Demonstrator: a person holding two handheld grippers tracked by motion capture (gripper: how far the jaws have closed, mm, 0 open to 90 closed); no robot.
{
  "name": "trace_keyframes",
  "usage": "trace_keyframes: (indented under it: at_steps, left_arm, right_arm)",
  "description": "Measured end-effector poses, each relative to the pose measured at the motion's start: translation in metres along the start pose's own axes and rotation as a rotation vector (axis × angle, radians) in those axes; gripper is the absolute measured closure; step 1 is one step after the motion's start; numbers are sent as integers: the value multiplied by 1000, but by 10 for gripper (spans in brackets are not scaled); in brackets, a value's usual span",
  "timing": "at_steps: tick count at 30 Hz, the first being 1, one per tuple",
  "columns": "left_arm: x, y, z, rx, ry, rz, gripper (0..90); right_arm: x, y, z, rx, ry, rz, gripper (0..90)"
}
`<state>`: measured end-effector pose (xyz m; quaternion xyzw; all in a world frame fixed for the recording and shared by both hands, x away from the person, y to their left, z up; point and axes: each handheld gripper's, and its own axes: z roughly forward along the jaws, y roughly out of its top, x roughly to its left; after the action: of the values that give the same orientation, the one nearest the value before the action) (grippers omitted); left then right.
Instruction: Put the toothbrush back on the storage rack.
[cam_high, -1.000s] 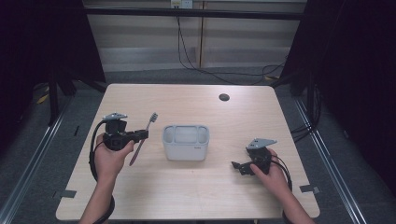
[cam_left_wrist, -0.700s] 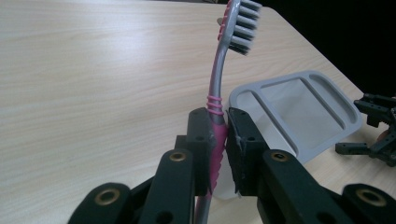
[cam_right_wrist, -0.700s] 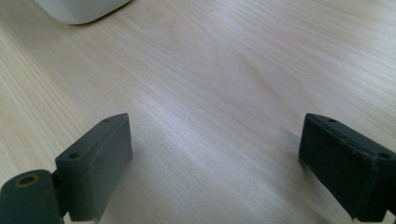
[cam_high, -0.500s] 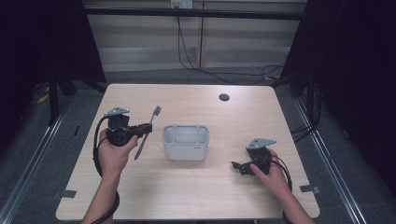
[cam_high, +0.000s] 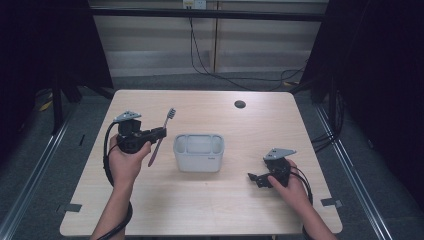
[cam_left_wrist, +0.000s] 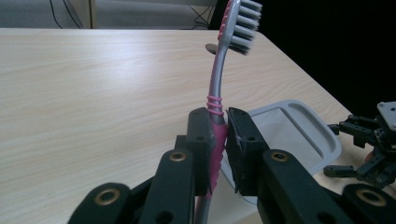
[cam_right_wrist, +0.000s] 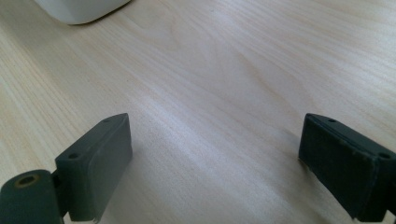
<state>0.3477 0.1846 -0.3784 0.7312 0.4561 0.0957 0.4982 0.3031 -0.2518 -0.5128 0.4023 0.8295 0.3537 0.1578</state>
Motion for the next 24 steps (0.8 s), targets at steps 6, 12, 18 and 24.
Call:
trace_keyframes:
  at_steps: [6, 12, 18, 24]
  left_arm:
    - [-4, 4, 1, -17, -7, 5, 800]
    - [-7, 9, 3, -27, -9, 11, 800]
    - [-11, 12, 4, -46, -16, 12, 799]
    - [-15, 16, 6, -53, -31, 13, 799]
  right_arm:
    - [0, 0, 0, 0, 0, 0, 89]
    - [0, 0, 0, 0, 0, 0, 89]
    - [0, 0, 0, 0, 0, 0, 90]
    - [0, 0, 0, 0, 0, 1, 89]
